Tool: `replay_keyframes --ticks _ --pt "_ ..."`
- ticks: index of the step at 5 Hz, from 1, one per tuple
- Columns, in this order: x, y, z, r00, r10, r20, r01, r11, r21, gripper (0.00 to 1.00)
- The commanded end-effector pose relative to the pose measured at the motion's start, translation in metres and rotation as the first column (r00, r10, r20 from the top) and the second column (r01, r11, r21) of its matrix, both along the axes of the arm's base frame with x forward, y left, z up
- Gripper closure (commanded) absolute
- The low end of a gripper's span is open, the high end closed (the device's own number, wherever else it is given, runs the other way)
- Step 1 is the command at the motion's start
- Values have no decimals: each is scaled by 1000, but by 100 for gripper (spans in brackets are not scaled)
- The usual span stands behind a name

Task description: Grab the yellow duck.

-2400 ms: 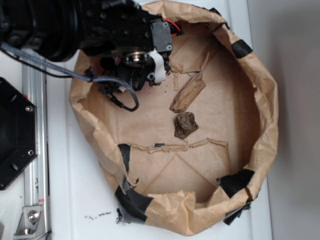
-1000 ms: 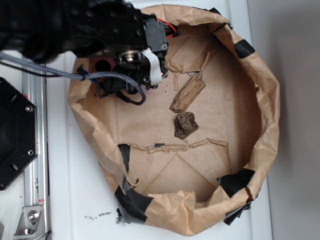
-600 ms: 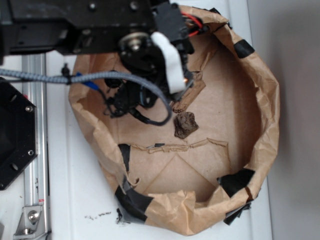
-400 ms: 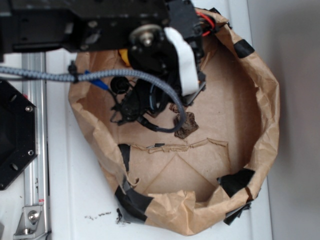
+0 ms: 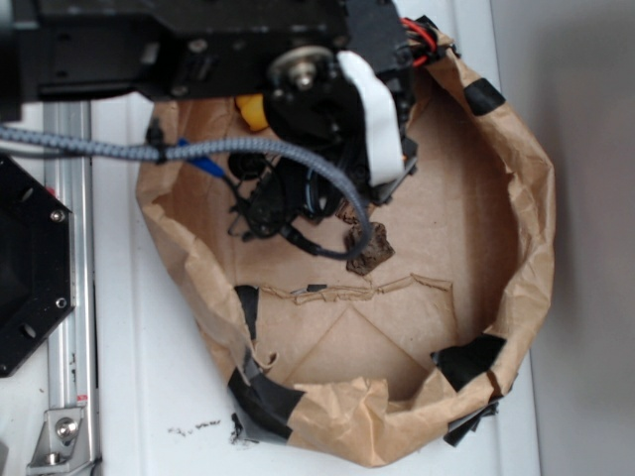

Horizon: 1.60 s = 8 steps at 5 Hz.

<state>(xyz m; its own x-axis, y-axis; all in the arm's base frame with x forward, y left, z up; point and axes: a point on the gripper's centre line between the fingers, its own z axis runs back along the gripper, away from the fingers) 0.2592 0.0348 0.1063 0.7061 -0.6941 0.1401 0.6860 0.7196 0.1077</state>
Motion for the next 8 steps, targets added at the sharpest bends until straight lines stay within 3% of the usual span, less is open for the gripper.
replay_keyframes --ticks 1,3,6,8 --pt "-21 35 -22 998 36 -60 -30 994 107 0" --pt "-29 60 -32 988 99 -118 -78 982 172 0" --pt "-36 57 -60 987 79 -141 -50 978 201 0" --pt "-40 49 -86 979 58 -196 -19 980 196 0"
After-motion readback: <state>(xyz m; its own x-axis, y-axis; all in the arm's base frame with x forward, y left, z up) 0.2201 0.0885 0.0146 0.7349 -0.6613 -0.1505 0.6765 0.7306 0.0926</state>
